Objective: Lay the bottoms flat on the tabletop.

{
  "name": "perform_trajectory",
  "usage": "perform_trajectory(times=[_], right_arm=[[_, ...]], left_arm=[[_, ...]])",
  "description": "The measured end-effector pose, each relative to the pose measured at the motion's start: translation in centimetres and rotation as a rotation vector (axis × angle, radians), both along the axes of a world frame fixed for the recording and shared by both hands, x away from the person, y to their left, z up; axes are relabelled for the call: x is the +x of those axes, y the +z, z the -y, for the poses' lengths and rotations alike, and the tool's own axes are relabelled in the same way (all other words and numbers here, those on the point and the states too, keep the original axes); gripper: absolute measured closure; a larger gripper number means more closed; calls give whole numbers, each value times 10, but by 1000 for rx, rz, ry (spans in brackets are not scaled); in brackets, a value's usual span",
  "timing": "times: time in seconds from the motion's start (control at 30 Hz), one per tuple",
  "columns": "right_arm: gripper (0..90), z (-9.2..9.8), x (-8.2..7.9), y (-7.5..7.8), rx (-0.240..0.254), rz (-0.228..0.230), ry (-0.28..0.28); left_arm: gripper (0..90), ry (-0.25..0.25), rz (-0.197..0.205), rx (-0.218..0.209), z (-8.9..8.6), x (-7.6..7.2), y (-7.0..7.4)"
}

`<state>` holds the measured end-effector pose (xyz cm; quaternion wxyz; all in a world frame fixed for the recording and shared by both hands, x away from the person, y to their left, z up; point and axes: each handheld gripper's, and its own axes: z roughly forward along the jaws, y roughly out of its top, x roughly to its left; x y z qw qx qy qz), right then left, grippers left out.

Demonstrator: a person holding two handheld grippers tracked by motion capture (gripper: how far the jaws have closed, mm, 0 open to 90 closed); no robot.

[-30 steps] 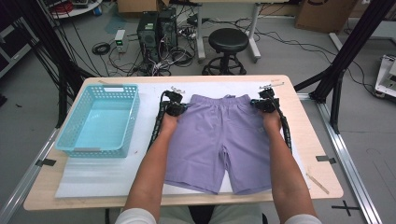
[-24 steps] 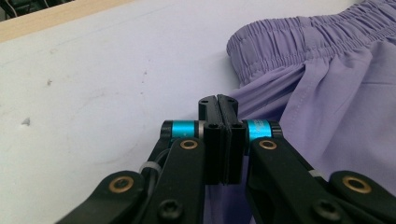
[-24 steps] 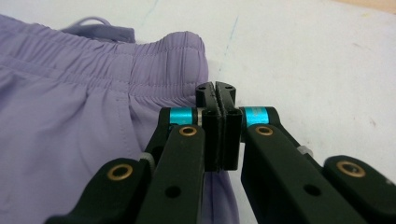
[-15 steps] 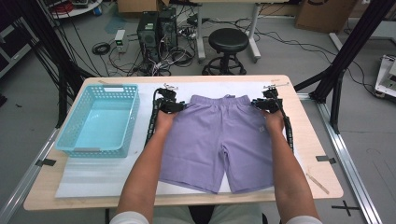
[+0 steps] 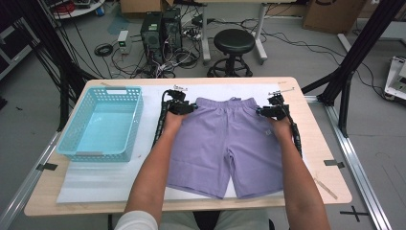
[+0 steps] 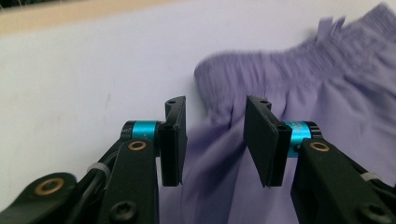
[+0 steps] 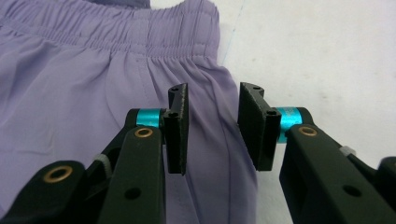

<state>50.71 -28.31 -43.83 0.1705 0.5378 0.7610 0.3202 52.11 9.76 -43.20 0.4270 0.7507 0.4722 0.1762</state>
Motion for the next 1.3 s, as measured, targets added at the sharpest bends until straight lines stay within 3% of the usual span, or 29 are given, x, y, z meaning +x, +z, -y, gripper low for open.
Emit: perform_trajectory(times=[0.03, 0.1, 0.2, 0.23, 0.27, 0.33, 0.4, 0.43, 0.5, 0.57, 0.67, 0.7, 0.8, 0.87, 0.9, 0.93, 1.0, 1.17, 1.3], right_arm=[[636, 2, -1, 0, 11, -16, 10], [624, 6, -4, 1, 19, -25, 16], [619, 8, -7, 8, 29, 0, 33], [619, 7, -7, 9, 29, 9, 31], [625, 6, -7, 10, 26, 13, 33], [677, 3, -5, 6, 8, 0, 33], [798, 1, -3, 0, -39, -37, 39], [886, 2, -4, 0, -37, -27, 29], [897, 2, -4, 2, -66, -18, 28], [896, 2, -4, 3, -77, -5, 13], [823, 2, -6, 6, -57, 10, 9], [790, 4, -6, 7, -48, 3, 6], [731, 11, -12, 14, -22, 10, -5], [721, 18, -22, 18, 17, 58, -8], [711, 22, -27, 19, 16, 66, -9], [692, 26, -30, 18, 23, 48, -7], [681, 33, -41, 16, 38, 40, 5], [684, 43, -69, 10, 70, 24, 53], [720, 41, -88, 2, 42, 12, 60]], left_arm=[[587, -11, -25, 4, 3, 5, 1], [555, -14, -35, 12, 10, 12, 0], [532, -5, -69, 38, 17, 20, -5], [544, -2, -82, 51, 19, 21, -8], [615, -10, -102, 79, 20, 20, -11], [818, 6, -70, 104, 20, 18, -13], [843, 30, -57, 119, 17, 18, -11], [846, 35, -49, 122, 15, 18, -10], [845, 44, -36, 118, 14, 18, -9], [828, 47, -19, 121, 17, 17, -8], [610, 76, 1, 86, 14, 14, -2], [592, 87, 17, 86, 11, 12, 1], [582, 104, 38, 56, 1, 4, 9], [575, 99, 46, 42, -4, -3, 12], [573, 92, 30, 32, -6, -7, 13], [547, 84, 8, 23, -7, -9, 14], [523, 77, 42, 7, -8, -19, 17], [525, 57, 46, -2, -11, -40, 17], [528, 46, 56, -16, -17, -60, 19]])
